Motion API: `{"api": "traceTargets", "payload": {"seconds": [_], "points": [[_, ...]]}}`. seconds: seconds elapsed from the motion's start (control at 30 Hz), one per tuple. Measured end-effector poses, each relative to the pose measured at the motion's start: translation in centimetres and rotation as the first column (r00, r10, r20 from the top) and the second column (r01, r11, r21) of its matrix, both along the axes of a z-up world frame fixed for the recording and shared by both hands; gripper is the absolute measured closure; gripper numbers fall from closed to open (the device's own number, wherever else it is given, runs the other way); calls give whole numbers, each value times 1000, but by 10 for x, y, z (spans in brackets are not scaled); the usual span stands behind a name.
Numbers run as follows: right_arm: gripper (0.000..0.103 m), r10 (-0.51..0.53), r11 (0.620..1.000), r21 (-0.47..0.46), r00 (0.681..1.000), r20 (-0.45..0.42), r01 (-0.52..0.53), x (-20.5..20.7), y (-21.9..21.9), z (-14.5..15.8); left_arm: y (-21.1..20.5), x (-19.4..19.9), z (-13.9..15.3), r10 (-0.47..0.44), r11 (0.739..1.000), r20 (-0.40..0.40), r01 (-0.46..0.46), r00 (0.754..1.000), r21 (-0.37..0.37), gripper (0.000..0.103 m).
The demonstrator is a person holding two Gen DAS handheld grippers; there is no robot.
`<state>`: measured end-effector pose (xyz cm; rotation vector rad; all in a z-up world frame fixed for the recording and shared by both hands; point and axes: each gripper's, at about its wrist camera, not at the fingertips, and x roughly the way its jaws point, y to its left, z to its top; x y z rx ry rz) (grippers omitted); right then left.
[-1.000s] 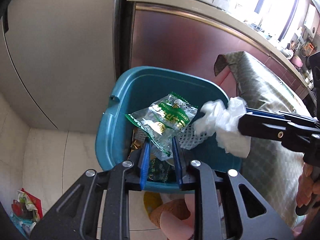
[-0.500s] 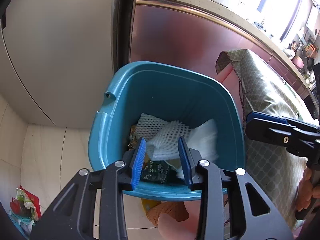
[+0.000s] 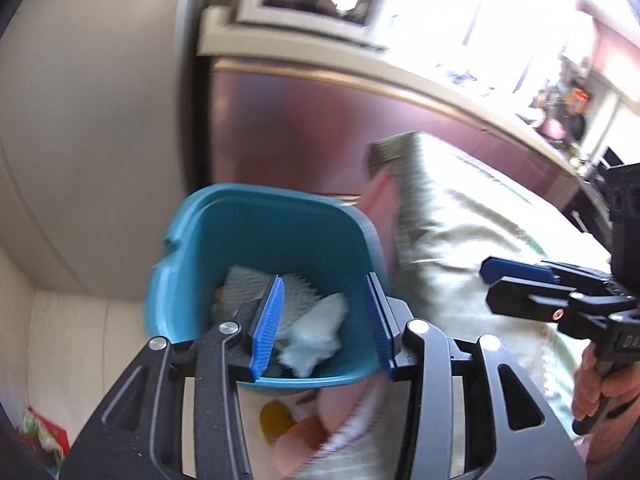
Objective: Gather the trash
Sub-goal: 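Open both tools to drop the green packet and tissue into the bin, then move both open tools back over the table, then grasp the white tissue with the left tool while the right tool grasps the gold foil packet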
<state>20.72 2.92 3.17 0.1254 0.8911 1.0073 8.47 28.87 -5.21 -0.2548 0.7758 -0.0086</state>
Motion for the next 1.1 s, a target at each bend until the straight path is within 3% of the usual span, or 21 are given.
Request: {"api": "traceTargets", "payload": {"seconds": [0.23, 0.43, 0.6, 0.8, 1.0, 1.1], "points": [[69, -156, 988, 19, 985, 67, 155, -28, -96, 13, -81, -1, 32, -195, 981, 89, 193, 977, 32, 56], [68, -366, 930, 14, 926, 92, 366, -53, -195, 15, -167, 8, 41, -369, 929, 106, 367, 923, 38, 55], [67, -552, 833, 15, 830, 80, 553, -76, -284, 8, -247, 16, 45, -501, 865, 96, 499, 860, 46, 55], [66, -736, 676, 4, 675, 61, 737, -102, -376, -5, -338, 26, 49, -618, 786, 84, 614, 782, 69, 55], [56, -850, 526, 0, 526, 37, 850, -127, -443, -22, -406, 47, 46, -681, 732, 58, 676, 730, 90, 53], [54, -866, 500, -10, 500, -4, 866, -126, -461, -34, -434, 60, 40, -695, 717, 37, 688, 718, 113, 51]]}}
